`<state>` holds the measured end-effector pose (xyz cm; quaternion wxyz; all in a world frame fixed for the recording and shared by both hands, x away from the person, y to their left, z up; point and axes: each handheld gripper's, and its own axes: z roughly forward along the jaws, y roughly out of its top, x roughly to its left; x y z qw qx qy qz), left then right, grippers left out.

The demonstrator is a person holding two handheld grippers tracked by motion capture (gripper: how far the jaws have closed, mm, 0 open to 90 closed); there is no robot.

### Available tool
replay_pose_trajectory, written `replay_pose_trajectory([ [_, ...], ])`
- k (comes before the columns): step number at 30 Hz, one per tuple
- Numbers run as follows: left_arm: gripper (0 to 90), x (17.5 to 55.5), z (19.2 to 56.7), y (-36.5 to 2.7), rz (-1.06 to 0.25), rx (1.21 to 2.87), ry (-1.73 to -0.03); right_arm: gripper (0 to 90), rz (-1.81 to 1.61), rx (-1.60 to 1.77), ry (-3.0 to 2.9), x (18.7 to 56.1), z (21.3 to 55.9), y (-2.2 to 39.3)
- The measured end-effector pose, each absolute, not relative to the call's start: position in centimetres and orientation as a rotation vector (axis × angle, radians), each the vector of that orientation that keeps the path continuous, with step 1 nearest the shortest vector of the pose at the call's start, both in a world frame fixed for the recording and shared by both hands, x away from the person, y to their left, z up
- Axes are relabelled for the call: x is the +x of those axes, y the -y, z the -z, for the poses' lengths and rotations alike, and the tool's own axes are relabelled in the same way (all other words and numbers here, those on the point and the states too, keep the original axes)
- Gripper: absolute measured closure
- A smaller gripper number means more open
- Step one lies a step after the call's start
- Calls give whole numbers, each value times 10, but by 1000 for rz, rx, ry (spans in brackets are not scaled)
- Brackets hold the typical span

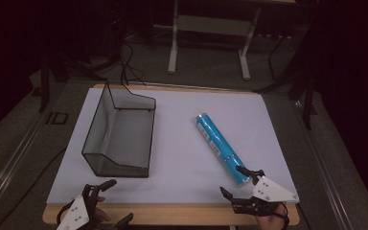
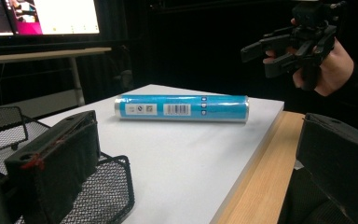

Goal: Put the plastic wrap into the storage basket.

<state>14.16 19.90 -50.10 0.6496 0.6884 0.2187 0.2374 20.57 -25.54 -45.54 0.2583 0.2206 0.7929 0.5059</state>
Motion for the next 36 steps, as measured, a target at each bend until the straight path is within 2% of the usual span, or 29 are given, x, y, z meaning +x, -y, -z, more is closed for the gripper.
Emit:
replay_pose_trajectory([
  [4, 2, 142, 501, -198, -534, 1570, -487, 151, -1367, 622, -2222, 205, 453, 254],
  [21, 2, 140, 502, -194, -518, 1586, -472, 127, -1327, 616, -2242, 205, 424, 242],
  [36, 2, 140, 503, -193, -503, 1597, -469, 113, -1225, 722, -2213, 256, 394, 246],
])
